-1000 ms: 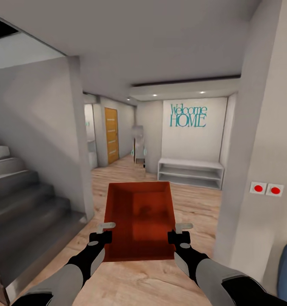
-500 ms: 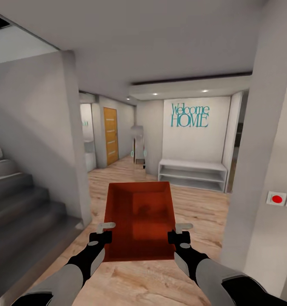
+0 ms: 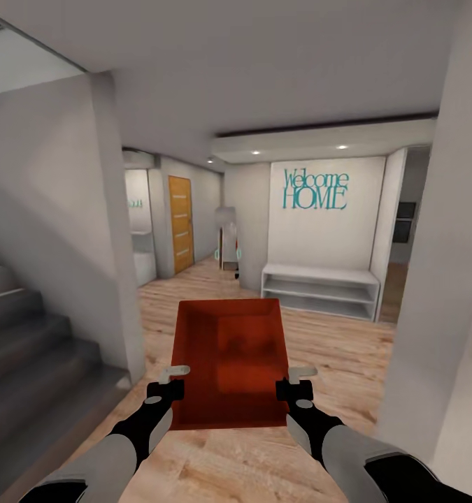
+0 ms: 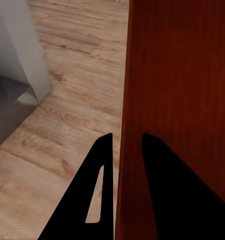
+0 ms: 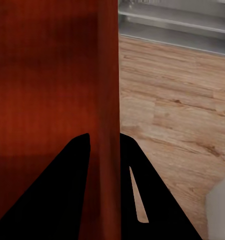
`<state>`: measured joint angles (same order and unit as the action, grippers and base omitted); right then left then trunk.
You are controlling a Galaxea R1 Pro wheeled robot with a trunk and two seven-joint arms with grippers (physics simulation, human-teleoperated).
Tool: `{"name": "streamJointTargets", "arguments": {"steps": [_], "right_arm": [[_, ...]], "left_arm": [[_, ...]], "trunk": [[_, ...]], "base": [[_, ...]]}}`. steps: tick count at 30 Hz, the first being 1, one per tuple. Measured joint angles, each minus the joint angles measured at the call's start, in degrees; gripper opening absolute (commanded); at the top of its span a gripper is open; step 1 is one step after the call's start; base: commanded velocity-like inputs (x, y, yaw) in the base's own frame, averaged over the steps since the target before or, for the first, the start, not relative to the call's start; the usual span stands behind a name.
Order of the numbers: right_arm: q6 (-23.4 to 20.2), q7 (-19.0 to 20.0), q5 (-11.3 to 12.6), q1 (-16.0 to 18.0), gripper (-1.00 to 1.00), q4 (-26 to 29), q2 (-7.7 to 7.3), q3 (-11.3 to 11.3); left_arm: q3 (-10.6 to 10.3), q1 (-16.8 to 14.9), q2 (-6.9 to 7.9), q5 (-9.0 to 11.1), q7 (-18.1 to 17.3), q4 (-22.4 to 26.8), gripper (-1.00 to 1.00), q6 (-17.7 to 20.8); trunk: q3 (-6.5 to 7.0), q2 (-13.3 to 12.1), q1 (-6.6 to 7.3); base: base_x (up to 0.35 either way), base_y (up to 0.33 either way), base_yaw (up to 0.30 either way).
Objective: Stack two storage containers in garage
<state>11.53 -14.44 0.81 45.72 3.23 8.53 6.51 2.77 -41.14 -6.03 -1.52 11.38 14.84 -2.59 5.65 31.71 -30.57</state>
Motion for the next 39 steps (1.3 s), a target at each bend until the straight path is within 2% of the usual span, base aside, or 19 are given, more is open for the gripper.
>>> {"name": "streamJointTargets", "arguments": {"steps": [39], "right_arm": [[0.08,-0.01,0.01,0.0,-1.0,0.0,0.0,0.02]], "left_arm": [[0.0,0.0,0.0,0.0,-0.01,0.0,-1.0,-0.08]], "trunk": [[0.0,0.0,0.0]], "base": [[0.331,0.0,0.0]]}}
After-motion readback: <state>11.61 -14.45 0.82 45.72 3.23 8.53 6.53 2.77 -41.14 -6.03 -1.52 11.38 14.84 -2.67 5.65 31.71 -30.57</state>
